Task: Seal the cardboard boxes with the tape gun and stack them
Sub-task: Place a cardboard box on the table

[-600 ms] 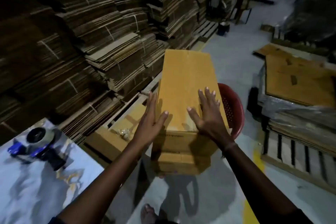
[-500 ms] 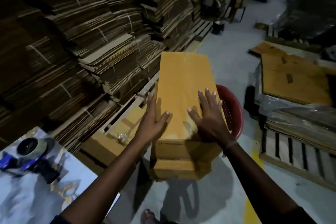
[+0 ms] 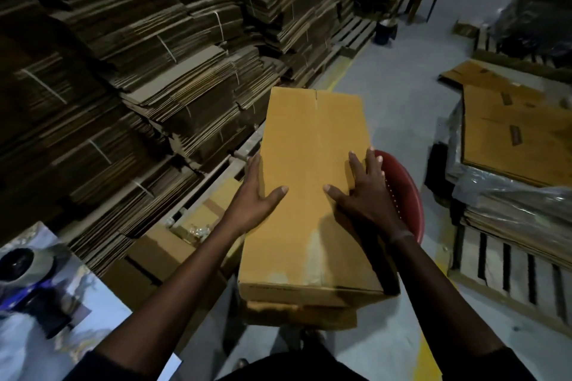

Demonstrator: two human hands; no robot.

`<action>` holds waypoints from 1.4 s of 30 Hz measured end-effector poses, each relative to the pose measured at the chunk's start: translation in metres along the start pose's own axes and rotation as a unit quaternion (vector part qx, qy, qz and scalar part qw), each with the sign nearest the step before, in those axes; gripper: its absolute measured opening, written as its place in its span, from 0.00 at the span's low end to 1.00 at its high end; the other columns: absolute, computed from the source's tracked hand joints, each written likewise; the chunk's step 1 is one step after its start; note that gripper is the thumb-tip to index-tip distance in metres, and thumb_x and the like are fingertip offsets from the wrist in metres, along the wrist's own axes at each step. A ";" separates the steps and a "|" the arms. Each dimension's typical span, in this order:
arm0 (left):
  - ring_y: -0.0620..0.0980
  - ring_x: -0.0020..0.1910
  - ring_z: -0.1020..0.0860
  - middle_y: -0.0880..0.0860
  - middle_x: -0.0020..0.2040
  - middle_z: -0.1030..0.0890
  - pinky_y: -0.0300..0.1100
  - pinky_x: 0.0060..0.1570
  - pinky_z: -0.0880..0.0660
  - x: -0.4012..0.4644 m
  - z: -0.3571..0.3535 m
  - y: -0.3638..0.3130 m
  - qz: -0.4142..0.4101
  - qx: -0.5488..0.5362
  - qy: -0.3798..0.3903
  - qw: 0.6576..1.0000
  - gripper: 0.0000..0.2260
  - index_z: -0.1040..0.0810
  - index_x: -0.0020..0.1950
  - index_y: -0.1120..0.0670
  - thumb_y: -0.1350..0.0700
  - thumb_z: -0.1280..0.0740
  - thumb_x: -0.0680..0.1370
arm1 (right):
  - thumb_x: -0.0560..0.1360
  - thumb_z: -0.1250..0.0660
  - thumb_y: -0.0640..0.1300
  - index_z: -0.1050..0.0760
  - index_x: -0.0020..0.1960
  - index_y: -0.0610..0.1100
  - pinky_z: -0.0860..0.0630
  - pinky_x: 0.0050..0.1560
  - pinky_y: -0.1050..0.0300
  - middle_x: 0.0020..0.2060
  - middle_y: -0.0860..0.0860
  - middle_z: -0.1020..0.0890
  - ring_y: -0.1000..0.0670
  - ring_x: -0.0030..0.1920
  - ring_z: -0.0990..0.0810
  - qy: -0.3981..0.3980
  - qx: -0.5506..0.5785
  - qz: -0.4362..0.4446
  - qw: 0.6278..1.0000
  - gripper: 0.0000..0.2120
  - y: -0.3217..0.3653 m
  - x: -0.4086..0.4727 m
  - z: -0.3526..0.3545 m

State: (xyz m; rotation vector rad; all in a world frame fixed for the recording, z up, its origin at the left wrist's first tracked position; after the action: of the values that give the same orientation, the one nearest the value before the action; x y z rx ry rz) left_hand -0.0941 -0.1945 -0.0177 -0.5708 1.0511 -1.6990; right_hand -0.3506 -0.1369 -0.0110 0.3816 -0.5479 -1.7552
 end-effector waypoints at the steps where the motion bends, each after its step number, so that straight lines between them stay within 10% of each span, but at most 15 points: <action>1: 0.42 0.80 0.44 0.40 0.83 0.49 0.45 0.75 0.40 0.002 -0.001 -0.002 0.008 -0.019 -0.001 1.000 0.43 0.56 0.85 0.43 0.42 0.29 0.80 | 0.72 0.29 0.70 0.51 0.85 0.49 0.48 0.79 0.36 0.84 0.44 0.60 0.39 0.83 0.61 0.006 0.023 -0.009 1.000 0.53 -0.006 0.004 0.004; 10: 0.46 0.63 0.22 0.46 0.69 0.24 0.45 0.59 0.23 0.020 -0.008 0.005 0.104 -0.091 0.016 0.990 0.45 0.42 0.82 0.41 0.45 0.20 0.72 | 0.70 0.20 0.62 0.40 0.81 0.61 0.25 0.68 0.50 0.69 0.64 0.23 0.59 0.66 0.22 0.088 0.349 -0.078 0.930 0.45 -0.059 0.003 -0.003; 15: 0.45 0.63 0.20 0.43 0.66 0.20 0.54 0.64 0.22 0.013 -0.008 0.002 0.126 -0.088 0.008 0.988 0.41 0.35 0.77 0.36 0.43 0.18 0.69 | 0.71 0.19 0.55 0.40 0.79 0.66 0.28 0.72 0.46 0.71 0.62 0.23 0.56 0.70 0.24 0.097 0.424 -0.083 0.896 0.44 -0.059 0.010 -0.004; 23: 0.33 0.58 0.20 0.38 0.65 0.20 0.27 0.49 0.24 -0.033 0.000 -0.014 0.124 -0.131 -0.081 0.980 0.38 0.35 0.79 0.40 0.51 0.20 0.73 | 0.73 0.20 0.51 0.39 0.79 0.65 0.27 0.71 0.46 0.70 0.60 0.22 0.55 0.69 0.22 0.157 0.433 -0.026 0.887 0.42 -0.030 0.014 0.020; 27: 0.40 0.59 0.18 0.41 0.62 0.18 0.35 0.51 0.20 -0.066 0.023 -0.012 0.117 -0.157 -0.132 0.972 0.38 0.33 0.77 0.40 0.48 0.20 0.72 | 0.72 0.19 0.50 0.35 0.78 0.62 0.26 0.71 0.43 0.68 0.58 0.20 0.53 0.68 0.21 0.178 0.434 0.010 0.883 0.41 0.004 0.018 0.018; 31: 0.46 0.62 0.18 0.44 0.65 0.18 0.51 0.60 0.20 -0.106 0.058 -0.001 0.098 -0.154 -0.184 0.966 0.36 0.33 0.77 0.39 0.50 0.20 0.73 | 0.73 0.20 0.49 0.37 0.79 0.63 0.24 0.62 0.66 0.69 0.61 0.22 0.64 0.65 0.22 0.197 0.423 0.047 0.883 0.41 0.054 0.009 0.009; 42: 0.30 0.54 0.20 0.35 0.58 0.18 0.24 0.47 0.25 -0.303 0.169 0.059 0.099 -0.154 -0.317 0.931 0.31 0.31 0.74 0.43 0.57 0.23 0.76 | 0.67 0.17 0.54 0.33 0.75 0.66 0.21 0.64 0.34 0.64 0.55 0.17 0.46 0.63 0.17 0.291 0.401 0.097 0.863 0.42 0.218 -0.098 -0.087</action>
State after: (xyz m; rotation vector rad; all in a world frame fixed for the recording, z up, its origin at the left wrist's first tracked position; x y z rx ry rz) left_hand 0.1799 0.0154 0.0508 -1.0889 0.8587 -1.0559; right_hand -0.1028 -0.0975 0.0332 1.3410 -0.8147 -1.0539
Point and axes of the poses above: each hand's wrist, its own x-axis towards the middle knuckle, its own z-axis out of the back of the hand, y = z × x, the point moved 8 cm from there along x, towards the middle knuckle
